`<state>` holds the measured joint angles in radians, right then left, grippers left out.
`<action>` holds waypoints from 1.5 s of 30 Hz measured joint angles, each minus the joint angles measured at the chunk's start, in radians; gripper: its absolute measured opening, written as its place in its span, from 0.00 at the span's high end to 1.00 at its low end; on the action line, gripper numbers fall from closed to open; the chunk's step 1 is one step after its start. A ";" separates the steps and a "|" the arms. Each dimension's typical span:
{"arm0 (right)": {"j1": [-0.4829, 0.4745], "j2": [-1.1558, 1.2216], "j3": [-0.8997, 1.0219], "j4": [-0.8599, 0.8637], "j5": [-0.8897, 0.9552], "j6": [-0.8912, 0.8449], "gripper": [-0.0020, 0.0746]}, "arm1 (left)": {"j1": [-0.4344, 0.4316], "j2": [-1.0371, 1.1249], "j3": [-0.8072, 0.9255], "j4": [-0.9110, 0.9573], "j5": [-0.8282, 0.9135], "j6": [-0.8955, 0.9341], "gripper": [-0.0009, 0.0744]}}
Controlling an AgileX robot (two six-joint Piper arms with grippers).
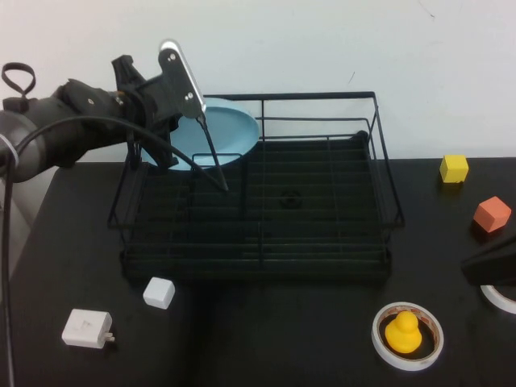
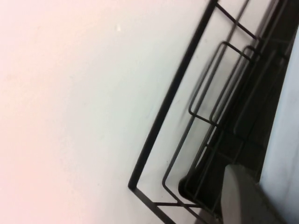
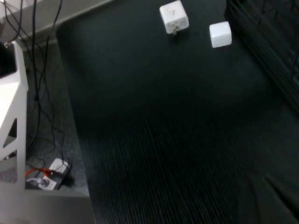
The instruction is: Place plate on rack
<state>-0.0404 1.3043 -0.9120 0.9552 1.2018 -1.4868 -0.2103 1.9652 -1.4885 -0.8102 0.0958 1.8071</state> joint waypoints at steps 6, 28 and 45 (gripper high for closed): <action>0.000 0.000 0.000 -0.006 0.000 0.000 0.97 | 0.000 0.018 -0.003 0.000 -0.009 0.062 0.87; 0.000 0.000 0.000 -0.028 0.000 0.012 0.97 | -0.118 0.025 -0.007 -0.092 -0.412 0.013 0.42; 0.000 -0.011 0.000 -0.034 -0.088 0.129 0.97 | -0.218 -0.343 0.044 -0.936 -0.593 0.140 0.99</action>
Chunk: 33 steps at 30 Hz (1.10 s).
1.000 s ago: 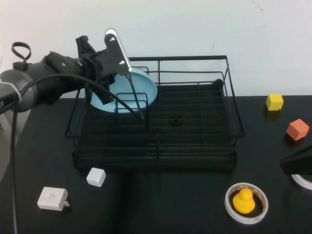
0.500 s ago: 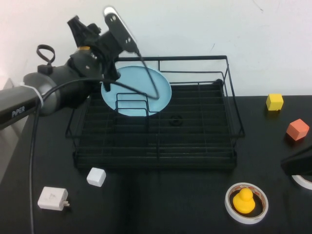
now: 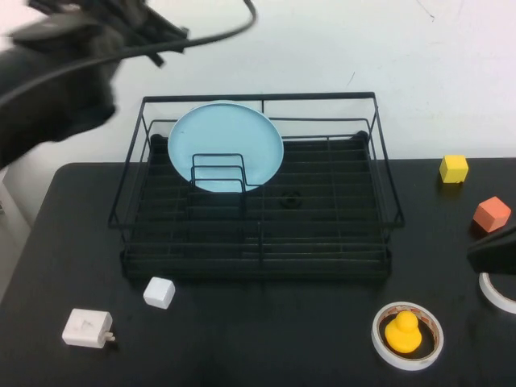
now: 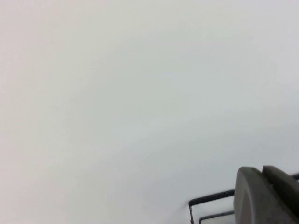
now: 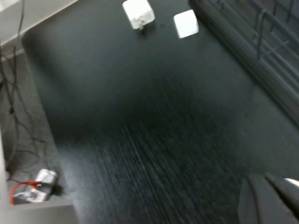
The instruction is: Place plate on rack
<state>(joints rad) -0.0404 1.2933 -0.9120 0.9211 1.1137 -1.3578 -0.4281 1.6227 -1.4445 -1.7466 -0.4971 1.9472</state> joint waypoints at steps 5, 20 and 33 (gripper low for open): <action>0.000 -0.088 0.000 -0.111 -0.058 0.068 0.97 | -0.016 -0.206 0.137 -0.013 0.037 -0.027 0.99; 0.000 -0.439 0.208 -0.526 -0.398 0.342 0.97 | -0.021 -0.652 0.506 0.016 0.713 -0.288 0.99; 0.000 -0.843 0.479 -0.388 -0.474 0.273 0.97 | -0.021 -0.779 0.506 0.017 0.451 -0.310 0.99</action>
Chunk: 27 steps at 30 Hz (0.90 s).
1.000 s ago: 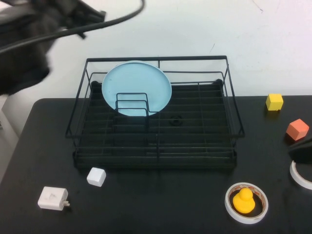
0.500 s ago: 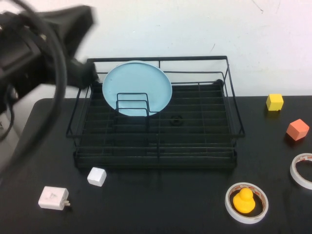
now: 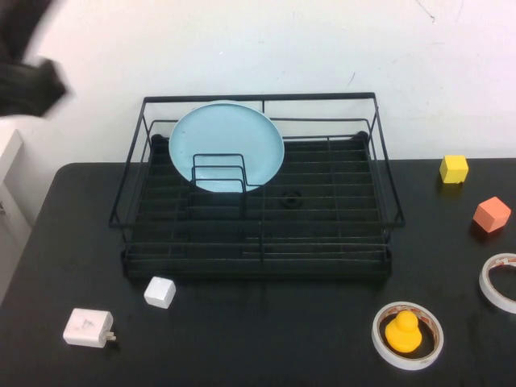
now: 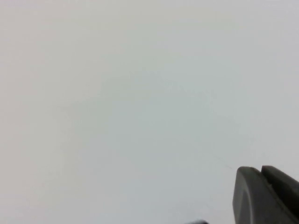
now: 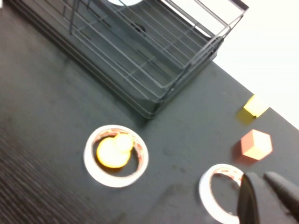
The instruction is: Place plate on rack
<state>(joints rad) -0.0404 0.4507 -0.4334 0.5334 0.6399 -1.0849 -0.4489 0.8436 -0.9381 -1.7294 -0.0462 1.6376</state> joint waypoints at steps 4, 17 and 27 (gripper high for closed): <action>0.000 -0.076 0.049 0.025 0.000 0.000 0.97 | 0.000 -0.067 0.015 -0.008 -0.057 0.007 0.99; 0.000 -0.102 0.051 0.107 0.100 0.000 0.97 | 0.000 -0.420 0.357 -0.018 -0.195 0.033 0.99; 0.000 -0.102 0.052 0.118 0.148 0.000 0.97 | 0.000 -0.444 0.569 -0.020 -0.169 0.016 0.99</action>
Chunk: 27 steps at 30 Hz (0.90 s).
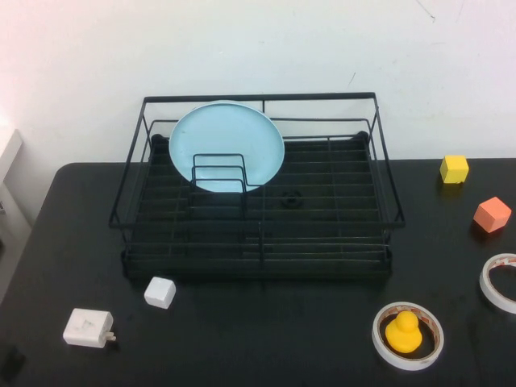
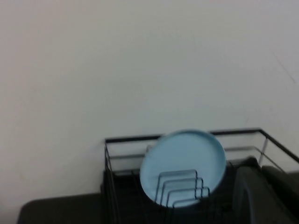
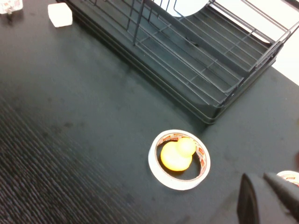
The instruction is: Place plate on rack
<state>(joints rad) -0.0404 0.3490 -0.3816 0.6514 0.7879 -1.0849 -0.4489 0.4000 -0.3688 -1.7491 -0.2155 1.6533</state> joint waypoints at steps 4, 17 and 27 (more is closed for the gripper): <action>0.000 0.000 0.000 0.000 0.005 0.000 0.97 | 0.000 0.000 0.048 0.000 0.046 0.000 0.99; 0.000 0.000 0.000 0.000 0.010 0.000 0.97 | 0.000 0.000 0.172 0.000 0.066 -0.008 0.99; 0.000 -0.001 0.000 0.007 0.023 0.000 0.97 | 0.002 -0.213 0.284 -0.002 -0.091 -0.067 0.99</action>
<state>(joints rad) -0.0404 0.3475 -0.3816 0.6587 0.8111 -1.0849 -0.4467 0.1875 -0.0843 -1.7515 -0.3061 1.5867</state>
